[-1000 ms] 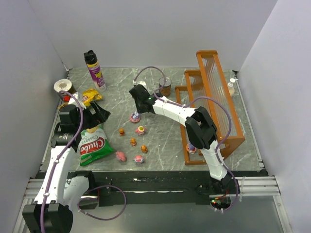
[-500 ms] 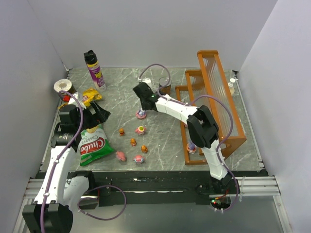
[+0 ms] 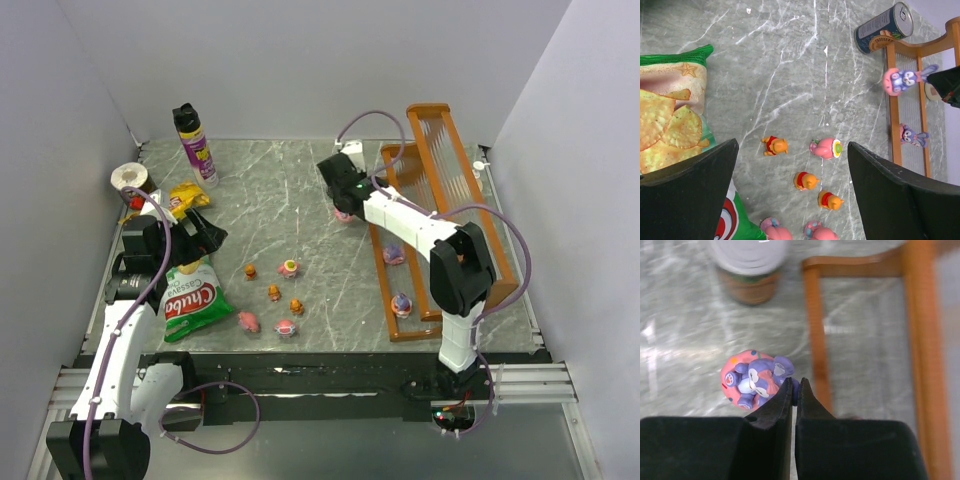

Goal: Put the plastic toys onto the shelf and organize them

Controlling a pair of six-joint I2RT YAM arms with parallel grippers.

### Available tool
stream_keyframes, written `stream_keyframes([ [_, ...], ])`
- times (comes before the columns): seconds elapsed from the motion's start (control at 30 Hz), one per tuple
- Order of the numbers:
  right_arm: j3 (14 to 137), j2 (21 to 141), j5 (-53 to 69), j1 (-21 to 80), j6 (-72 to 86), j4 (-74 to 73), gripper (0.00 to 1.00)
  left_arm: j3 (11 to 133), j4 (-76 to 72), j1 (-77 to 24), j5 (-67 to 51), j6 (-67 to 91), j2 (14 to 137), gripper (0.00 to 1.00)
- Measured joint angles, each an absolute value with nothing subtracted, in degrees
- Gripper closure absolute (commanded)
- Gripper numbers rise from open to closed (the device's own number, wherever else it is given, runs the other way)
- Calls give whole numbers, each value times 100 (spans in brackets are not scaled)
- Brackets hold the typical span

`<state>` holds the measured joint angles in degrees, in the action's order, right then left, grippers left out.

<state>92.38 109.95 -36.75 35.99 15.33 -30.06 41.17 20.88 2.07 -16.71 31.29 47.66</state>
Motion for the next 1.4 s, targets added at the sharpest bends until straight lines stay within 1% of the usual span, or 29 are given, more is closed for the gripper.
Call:
stream_keyframes([
  [0.33,8866,10919,-4456,3332,1459,-3061,100,4117,2088,207,-1671,3129,4790,4],
  [0.6,8733,10919,-4508,3341,1734,-3085,100,4117,2088,207,-1699,3131,4864,3],
  [1.0,8774,11006,-4628,3568,2283,-3326,100,4117,2086,207,-1732,3133,4864,3],
  [1.4,8873,11006,-5076,3983,2707,-3785,100,4117,2086,209,-1802,3133,4864,4],
])
